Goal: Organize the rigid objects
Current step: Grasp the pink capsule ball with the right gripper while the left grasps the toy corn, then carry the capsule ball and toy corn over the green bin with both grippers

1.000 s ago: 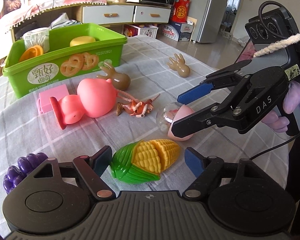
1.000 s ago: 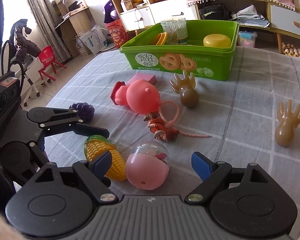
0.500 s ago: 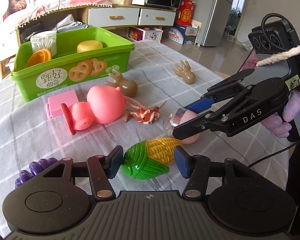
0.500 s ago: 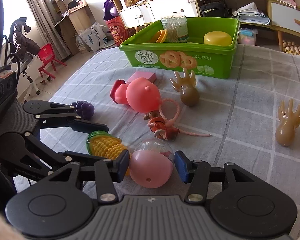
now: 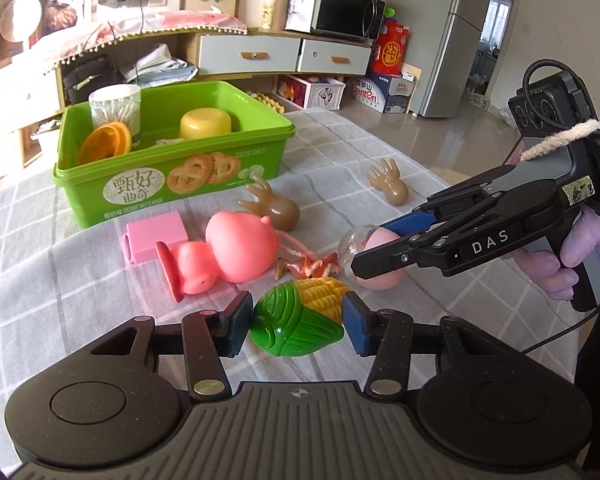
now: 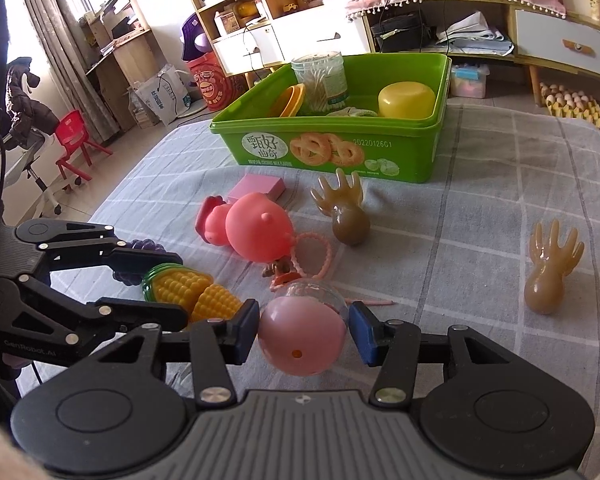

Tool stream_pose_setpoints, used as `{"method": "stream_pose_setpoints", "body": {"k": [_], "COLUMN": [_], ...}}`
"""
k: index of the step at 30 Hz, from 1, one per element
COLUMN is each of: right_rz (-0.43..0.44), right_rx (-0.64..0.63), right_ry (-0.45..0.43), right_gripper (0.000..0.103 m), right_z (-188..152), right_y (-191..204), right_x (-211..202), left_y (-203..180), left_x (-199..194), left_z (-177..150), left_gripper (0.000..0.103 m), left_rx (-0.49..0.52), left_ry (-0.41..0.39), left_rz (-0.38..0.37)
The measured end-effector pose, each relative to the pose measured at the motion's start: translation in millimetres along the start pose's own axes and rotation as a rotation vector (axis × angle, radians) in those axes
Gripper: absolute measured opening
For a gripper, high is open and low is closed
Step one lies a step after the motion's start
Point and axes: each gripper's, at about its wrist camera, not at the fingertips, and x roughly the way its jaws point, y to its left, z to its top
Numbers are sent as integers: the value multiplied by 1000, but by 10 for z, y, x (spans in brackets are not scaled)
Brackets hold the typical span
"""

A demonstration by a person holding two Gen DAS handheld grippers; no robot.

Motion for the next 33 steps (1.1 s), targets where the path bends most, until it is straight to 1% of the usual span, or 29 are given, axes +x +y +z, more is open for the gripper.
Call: {"method": "stream_pose_setpoints", "body": {"k": [5,11,15,17,19,21,24,27,30,33], "right_rz": [-14,-23,-28,-28,-30,-43,-63,-92,-116,-131], "right_rx": [39,122,183,223,250,247,253,229,221,220], "right_ry": [-69,-148,-184,-199,-208,-217,-233,-236,-226,-224], "right_gripper": [23,23,23,23,23,23,23,23,23,23], "right_z": [211,495,646,719,796,887,1024,1147,1244,1321], "right_y": [-33,-68,-90,-120,-145,-159,-199,-222,-272,-338], "right_x": [-99,-166,-148,-129,-112,-95,-48,40,163,261], "left_y": [139,358,494,552,611,671,780,901,1034,1119], "left_x": [-125,-254,-300,-295,-279,-264,-224,-85,96,319], "left_z": [148,348,474,531,604,740,945,1144,1310,1427], "left_gripper": [50,50,50,50,50,50,50,50,50,50], "left_rx": [-55,-156,-223,-253,-277,-278,-270,-259,-262,-235], "left_ry": [-69,-140,-175,-179,-173,-166,-152,-105,-36,52], "left_rz": [52,134,194,228,262,300,319,335,331,354]}}
